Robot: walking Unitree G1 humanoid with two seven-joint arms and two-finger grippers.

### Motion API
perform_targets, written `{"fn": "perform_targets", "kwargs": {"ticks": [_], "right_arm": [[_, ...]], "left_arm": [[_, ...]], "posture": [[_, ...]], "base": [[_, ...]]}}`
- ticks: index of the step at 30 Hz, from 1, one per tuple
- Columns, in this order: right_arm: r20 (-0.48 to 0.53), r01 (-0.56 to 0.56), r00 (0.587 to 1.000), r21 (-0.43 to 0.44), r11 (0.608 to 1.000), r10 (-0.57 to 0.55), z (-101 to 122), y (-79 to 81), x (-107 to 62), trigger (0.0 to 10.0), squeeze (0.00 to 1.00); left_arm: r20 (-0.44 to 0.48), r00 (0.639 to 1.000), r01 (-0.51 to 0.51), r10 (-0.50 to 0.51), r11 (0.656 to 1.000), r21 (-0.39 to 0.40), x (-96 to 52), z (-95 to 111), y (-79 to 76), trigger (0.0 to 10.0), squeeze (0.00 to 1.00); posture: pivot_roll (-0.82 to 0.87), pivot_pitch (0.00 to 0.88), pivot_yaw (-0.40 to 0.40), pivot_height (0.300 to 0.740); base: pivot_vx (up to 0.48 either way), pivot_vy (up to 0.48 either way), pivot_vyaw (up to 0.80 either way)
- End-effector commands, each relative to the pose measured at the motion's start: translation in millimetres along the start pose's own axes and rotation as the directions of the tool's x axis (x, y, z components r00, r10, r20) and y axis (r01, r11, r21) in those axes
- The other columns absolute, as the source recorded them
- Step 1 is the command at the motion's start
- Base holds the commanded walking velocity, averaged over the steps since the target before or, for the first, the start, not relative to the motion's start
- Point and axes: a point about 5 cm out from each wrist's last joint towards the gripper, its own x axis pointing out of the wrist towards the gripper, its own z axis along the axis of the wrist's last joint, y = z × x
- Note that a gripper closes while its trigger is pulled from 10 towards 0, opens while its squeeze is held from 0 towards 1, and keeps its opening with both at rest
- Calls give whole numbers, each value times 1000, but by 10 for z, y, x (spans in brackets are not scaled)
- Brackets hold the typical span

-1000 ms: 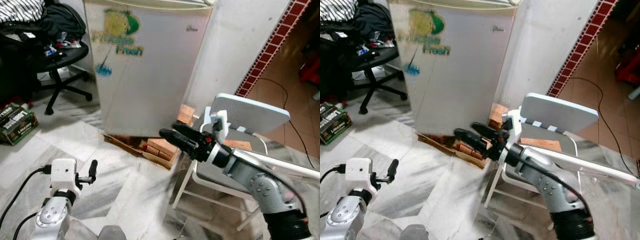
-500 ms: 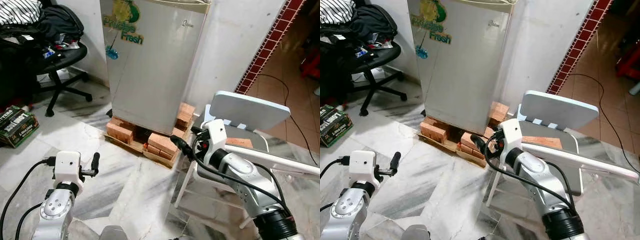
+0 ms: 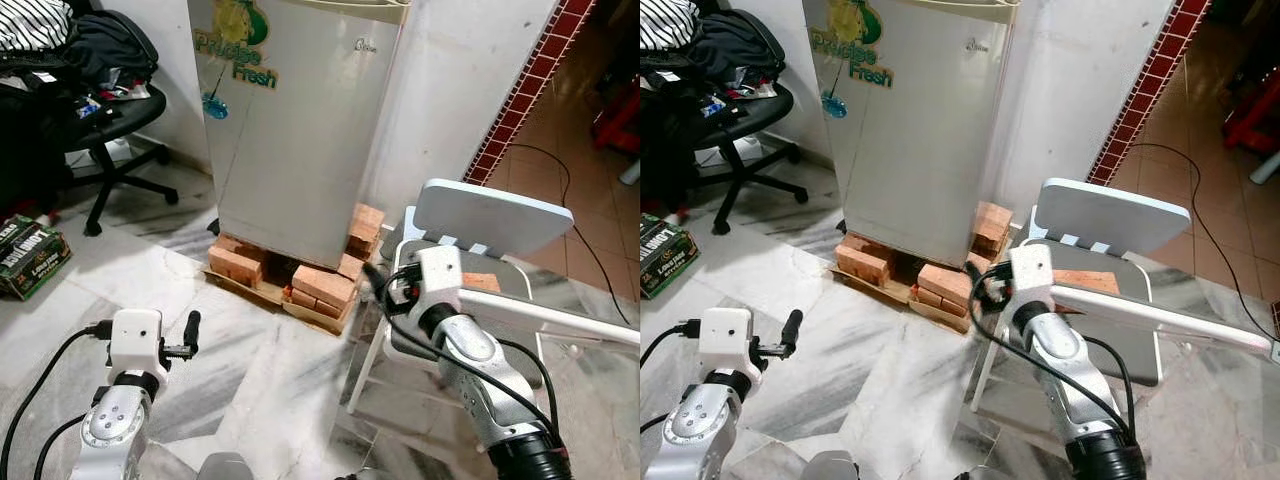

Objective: Restocking fridge

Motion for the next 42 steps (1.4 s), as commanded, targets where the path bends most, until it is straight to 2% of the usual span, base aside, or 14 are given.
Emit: {"fn": "perform_targets", "kwargs": {"ticks": [1,3,6,7,18,19,23,25,28,30,37,42], "right_arm": [[22,80,997,-14,997,-80,18,-131,-25,10000,0],[45,121,992,-9,993,-120,47,-176,-37,10000,0],[48,14,999,39,999,-15,72,-151,-72,10000,0],[49,42,998,67,997,-45,67,-178,-86,10000,0],[54,165,984,60,984,-169,88,-257,-36,10000,0],[52,196,979,29,980,-198,82,-282,-31,10000,0],[28,240,970,59,969,-242,33,-327,-32,10000,0],[45,257,965,12,966,-258,46,-349,-34,10000,0],[18,236,971,37,971,-237,22,-354,-39,10000,0],[42,249,967,34,968,-250,49,-353,-47,10000,0],[41,243,968,81,967,-246,43,-324,-30,10000,0],[30,232,972,84,969,-235,27,-319,-1,10000,0]], "left_arm": [[9,1000,-9,9,1000,-7,-1,12,5,10000,0],[12,1000,-6,6,1000,-6,5,26,0,10000,0],[28,999,30,-29,999,-20,42,70,-28,10000,0],[30,999,30,-29,999,-18,57,87,-25,10000,0],[38,999,19,-18,999,-31,81,107,-13,10000,0],[36,999,15,-13,999,-32,89,112,-5,10000,0],[29,1000,6,-5,999,-46,102,117,16,10000,0],[24,1000,-1,3,998,-60,99,109,26,10000,0],[21,1000,10,-9,998,-68,91,106,20,10000,0],[11,1000,7,-6,996,-88,92,101,21,10000,0],[5,1000,20,-19,997,-79,105,110,12,10000,0],[5,1000,28,-28,997,-72,117,111,-10,10000,0]], "posture": [[141,0,-68,740],[136,0,-66,740],[132,0,-64,740],[131,0,-65,740],[131,0,-59,740],[131,0,-59,740],[132,9,-60,740],[129,8,-63,740],[130,11,-65,740],[132,14,-63,740],[144,12,-58,740],[151,7,-64,740]], "base": [[0,0,0],[0,0,0],[0,0,0],[0,0,0],[0,0,0],[0,0,0],[0,0,0],[0,0,0],[0,0,0],[0,0,0],[0,0,0],[0,340,-773]]}}
